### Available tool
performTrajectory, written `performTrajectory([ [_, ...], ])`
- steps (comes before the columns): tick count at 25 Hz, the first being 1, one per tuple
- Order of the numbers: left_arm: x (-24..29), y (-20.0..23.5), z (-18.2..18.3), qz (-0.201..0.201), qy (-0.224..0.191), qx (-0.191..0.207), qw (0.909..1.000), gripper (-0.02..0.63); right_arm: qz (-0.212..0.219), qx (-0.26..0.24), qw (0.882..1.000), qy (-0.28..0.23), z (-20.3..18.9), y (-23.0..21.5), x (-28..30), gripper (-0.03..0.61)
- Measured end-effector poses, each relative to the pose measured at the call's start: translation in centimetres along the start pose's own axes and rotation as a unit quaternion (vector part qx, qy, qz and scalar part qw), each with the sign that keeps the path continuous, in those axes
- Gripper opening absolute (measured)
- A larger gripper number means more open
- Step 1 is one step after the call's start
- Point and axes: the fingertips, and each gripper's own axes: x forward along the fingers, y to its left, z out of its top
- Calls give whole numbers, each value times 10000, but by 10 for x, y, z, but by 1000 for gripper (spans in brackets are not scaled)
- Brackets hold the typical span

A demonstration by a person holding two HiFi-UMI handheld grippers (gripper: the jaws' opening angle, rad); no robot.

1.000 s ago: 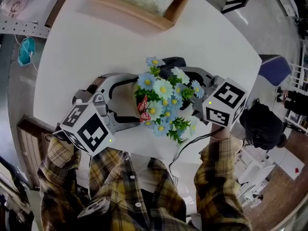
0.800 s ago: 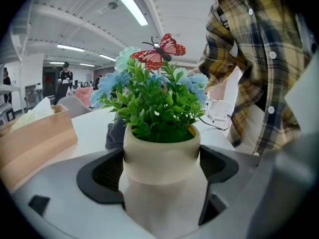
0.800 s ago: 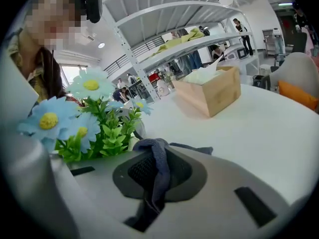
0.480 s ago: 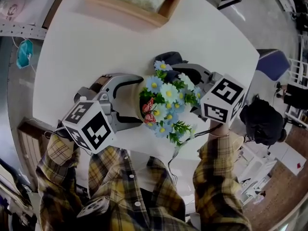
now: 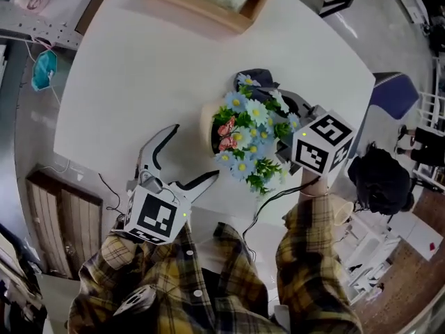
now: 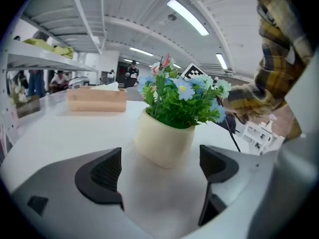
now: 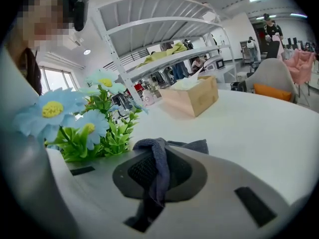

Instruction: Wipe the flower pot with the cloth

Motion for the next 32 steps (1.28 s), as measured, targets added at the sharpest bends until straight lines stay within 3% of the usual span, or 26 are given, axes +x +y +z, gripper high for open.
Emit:
performTrajectory([
  [4, 12, -21, 13, 537, -455, -517, 9962, 485, -209, 120, 9997, -73, -3, 0, -3, 15],
  [8, 24, -23, 26, 1050, -837, -767, 9880, 485, -290, 154, 9994, -80, -6, 3, -5, 15],
  [12, 28, -23, 31, 1256, -969, -744, 9845, 485, -278, 149, 9995, -100, -7, 6, -4, 15],
  [17, 30, -16, 27, 1356, -824, -429, 9864, 482, -163, 168, 9997, -92, -11, 9, -6, 15],
  [21, 31, -10, 25, 996, -687, -142, 9926, 472, -128, 166, 9998, -69, -14, 9, -6, 15],
  [27, 30, -11, 26, 83, -351, 405, 9985, 471, 111, 108, 9998, 82, -17, 10, -11, 15],
  [32, 27, -19, 23, -977, 52, 1090, 9892, 469, 497, 38, 9983, 296, -17, 14, -10, 15],
])
